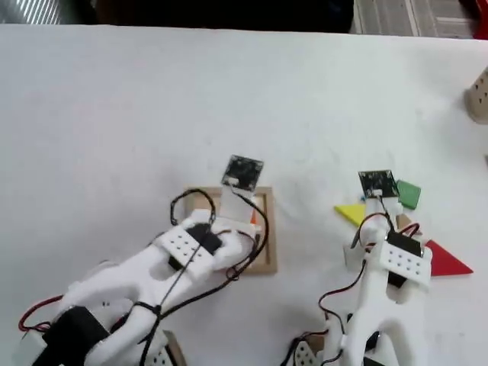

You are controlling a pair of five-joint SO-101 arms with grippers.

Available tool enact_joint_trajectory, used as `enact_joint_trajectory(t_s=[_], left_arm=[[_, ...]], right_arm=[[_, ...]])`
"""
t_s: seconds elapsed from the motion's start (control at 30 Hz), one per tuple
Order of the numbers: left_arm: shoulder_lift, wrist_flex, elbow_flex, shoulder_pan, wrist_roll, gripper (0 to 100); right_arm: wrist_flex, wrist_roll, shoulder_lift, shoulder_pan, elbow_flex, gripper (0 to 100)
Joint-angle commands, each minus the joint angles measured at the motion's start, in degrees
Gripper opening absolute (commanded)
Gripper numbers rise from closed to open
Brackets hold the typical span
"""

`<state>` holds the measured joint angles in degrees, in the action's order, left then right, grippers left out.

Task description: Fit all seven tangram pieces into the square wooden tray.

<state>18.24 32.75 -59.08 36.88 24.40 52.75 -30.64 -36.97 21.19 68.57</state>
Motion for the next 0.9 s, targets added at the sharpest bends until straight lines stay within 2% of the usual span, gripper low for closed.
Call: enact_joint_trajectory(t_s=[0.0, 0.23, 0.4, 0.7, 0.87], left_arm=[[1.9, -5.8, 0.4, 2.4, -0.4, 2], [2.1, -5.5, -4.2, 2.3, -0.4, 2], [2.3, -2.0, -4.3, 1.7, -0.4, 2], [2.1, -3.4, -2.0, -12.2, -0.4, 2], [2.0, -5.7, -1.6, -15.1, -0.2, 2]], right_arm=[[-1.0, -0.7, -1.5, -0.7, -0.2, 1.9], [-1.0, -0.7, -1.5, -0.7, -0.1, 2.0], [-1.0, -0.7, -1.5, -0.7, -0.1, 1.9], [-1.0, -0.7, -1.5, -0.6, -0.1, 1.9], [-0.9, -0.7, -1.5, -0.6, -0.1, 1.9]])
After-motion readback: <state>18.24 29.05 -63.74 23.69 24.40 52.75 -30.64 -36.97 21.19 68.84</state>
